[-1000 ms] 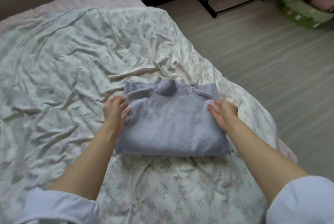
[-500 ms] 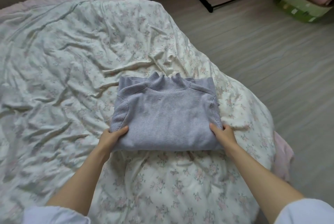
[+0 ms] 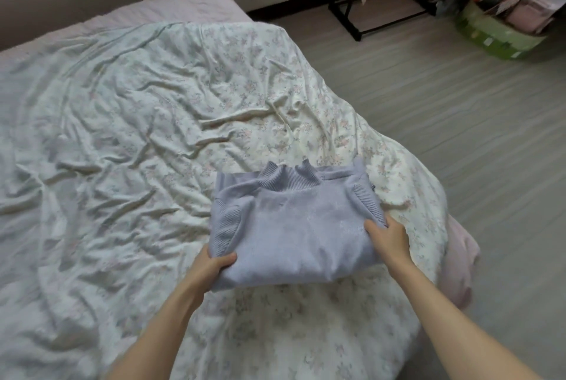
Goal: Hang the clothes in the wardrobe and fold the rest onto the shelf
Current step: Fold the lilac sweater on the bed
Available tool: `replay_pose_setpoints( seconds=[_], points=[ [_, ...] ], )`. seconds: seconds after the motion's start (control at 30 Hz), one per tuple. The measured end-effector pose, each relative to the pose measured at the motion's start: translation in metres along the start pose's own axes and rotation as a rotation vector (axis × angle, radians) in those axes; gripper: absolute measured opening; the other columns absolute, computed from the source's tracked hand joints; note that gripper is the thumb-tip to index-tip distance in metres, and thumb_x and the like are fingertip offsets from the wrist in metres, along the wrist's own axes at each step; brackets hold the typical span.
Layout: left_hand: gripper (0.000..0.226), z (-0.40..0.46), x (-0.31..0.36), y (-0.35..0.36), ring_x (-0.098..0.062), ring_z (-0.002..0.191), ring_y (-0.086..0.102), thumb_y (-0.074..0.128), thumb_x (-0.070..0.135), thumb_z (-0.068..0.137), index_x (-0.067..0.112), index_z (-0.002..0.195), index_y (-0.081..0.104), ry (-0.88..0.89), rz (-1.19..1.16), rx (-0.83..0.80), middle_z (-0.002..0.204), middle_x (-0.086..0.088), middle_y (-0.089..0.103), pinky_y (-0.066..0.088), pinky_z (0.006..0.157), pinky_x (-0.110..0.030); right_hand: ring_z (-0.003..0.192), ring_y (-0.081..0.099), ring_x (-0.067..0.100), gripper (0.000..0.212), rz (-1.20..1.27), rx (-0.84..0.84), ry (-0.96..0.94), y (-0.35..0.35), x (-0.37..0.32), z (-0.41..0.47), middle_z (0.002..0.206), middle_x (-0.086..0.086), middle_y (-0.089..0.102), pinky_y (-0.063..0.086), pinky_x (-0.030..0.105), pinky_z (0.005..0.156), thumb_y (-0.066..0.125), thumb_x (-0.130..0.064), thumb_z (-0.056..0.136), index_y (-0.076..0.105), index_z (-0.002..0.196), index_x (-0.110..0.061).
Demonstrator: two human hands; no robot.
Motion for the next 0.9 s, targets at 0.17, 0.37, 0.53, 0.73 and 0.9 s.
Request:
replay_pose_setpoints(
  seconds=[0.17,0.37,0.53,0.73,0.9],
  points=[
    [0.046,-0.035,-0.026,0.004,-0.009,0.086,0.069,0.072,0.030,0.066,0.043,0.106,0.052,-0.058,0.020,-0.123,0.096,0.016,0.071,0.055,0.063,-0.026,0.076,0.057,0.027,0.021,-0.164,-0.132,-0.266,0.029,-0.043,-0.060,0.086,0.000,0.064,0.039,0.031,0.060,0.052,-0.024,0.084,0.061,0.101,-0.032],
    [0.046,-0.039,-0.046,-0.012,-0.023,0.093,0.065,0.035,0.056,0.095,0.025,0.115,0.063,-0.224,-0.224,-0.133,0.107,-0.003,0.070,0.054,0.078,-0.037,0.099,0.057,0.035,0.037,-0.403,-0.408,-0.585,0.129,-0.078,-0.134,0.112,0.009,0.062,0.045,0.038,0.074,0.045,-0.028,0.087,0.048,0.124,-0.030],
    [0.053,-0.041,-0.064,-0.034,-0.025,0.103,0.066,0.031,0.058,0.095,0.022,0.123,0.057,-0.221,-0.462,-0.069,0.118,-0.006,0.065,0.054,0.076,-0.038,0.114,0.052,0.027,0.046,-0.489,-0.710,-0.518,0.187,-0.054,-0.163,0.126,0.014,0.053,0.041,0.033,0.092,0.044,-0.028,0.094,0.041,0.138,-0.015],
    [0.062,-0.043,-0.053,-0.017,-0.011,0.100,0.064,0.059,0.061,0.076,0.027,0.127,0.049,-0.144,-0.270,-0.092,0.125,0.007,0.059,0.053,0.073,-0.029,0.124,0.046,0.022,0.037,-0.368,-0.374,-0.587,0.165,-0.017,-0.150,0.131,0.007,0.055,0.033,0.028,0.104,0.043,-0.014,0.094,0.056,0.128,-0.011],
    [0.091,-0.027,-0.057,0.010,-0.021,0.123,0.050,0.081,0.032,0.072,0.016,0.142,0.026,-0.026,-0.056,0.074,0.143,-0.005,0.039,0.047,0.099,-0.040,0.145,-0.013,0.021,0.054,-0.787,-0.661,-0.568,0.154,0.035,-0.140,0.159,-0.001,-0.005,0.003,0.042,0.118,0.033,-0.022,0.099,0.016,0.150,-0.017]
  ],
)
Point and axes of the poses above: each hand's wrist, its own z-axis towards the middle knuckle, its own y-axis out of the palm, x = y × z, the point moved 3 cm from there along z, towards the middle knuckle
